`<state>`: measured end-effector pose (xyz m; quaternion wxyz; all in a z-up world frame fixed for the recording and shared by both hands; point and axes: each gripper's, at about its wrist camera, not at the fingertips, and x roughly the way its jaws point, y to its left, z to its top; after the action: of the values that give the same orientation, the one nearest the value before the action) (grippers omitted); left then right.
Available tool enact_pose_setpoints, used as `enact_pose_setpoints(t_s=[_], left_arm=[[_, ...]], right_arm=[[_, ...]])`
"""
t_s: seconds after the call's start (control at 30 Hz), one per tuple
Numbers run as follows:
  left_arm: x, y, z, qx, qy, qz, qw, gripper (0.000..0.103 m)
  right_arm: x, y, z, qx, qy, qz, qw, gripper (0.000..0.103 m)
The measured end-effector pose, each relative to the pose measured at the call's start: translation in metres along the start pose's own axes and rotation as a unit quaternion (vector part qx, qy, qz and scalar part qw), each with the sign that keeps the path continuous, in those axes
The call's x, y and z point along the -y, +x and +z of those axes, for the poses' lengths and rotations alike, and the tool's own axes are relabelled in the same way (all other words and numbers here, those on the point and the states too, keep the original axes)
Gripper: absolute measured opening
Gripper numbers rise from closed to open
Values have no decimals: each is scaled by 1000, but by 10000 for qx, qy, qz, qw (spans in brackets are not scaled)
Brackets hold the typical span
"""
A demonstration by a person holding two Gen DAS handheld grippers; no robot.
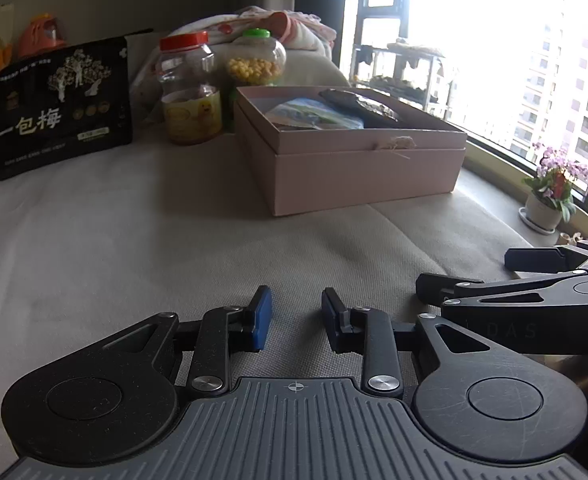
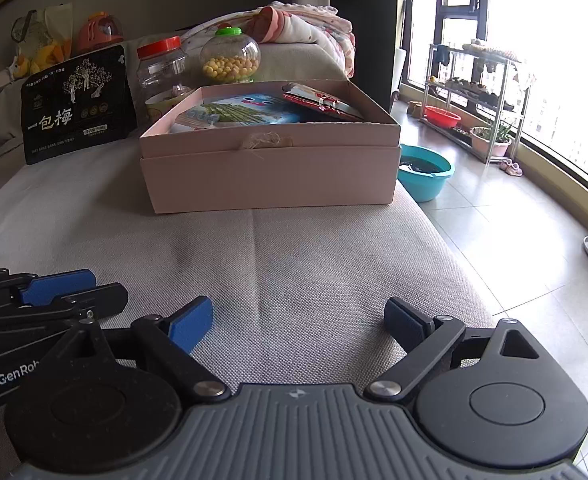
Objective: Organize snacks
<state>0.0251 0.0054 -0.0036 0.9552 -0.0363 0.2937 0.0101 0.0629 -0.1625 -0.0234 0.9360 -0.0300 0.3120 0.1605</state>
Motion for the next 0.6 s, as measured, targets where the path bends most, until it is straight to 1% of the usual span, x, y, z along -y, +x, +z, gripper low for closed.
enact_pose_setpoints(t_s=[0.6], left_arm=[[-1, 0, 0, -4, 9, 2, 10000, 32]], right_arm=[[0, 0, 0, -2, 4, 0, 10000, 94]])
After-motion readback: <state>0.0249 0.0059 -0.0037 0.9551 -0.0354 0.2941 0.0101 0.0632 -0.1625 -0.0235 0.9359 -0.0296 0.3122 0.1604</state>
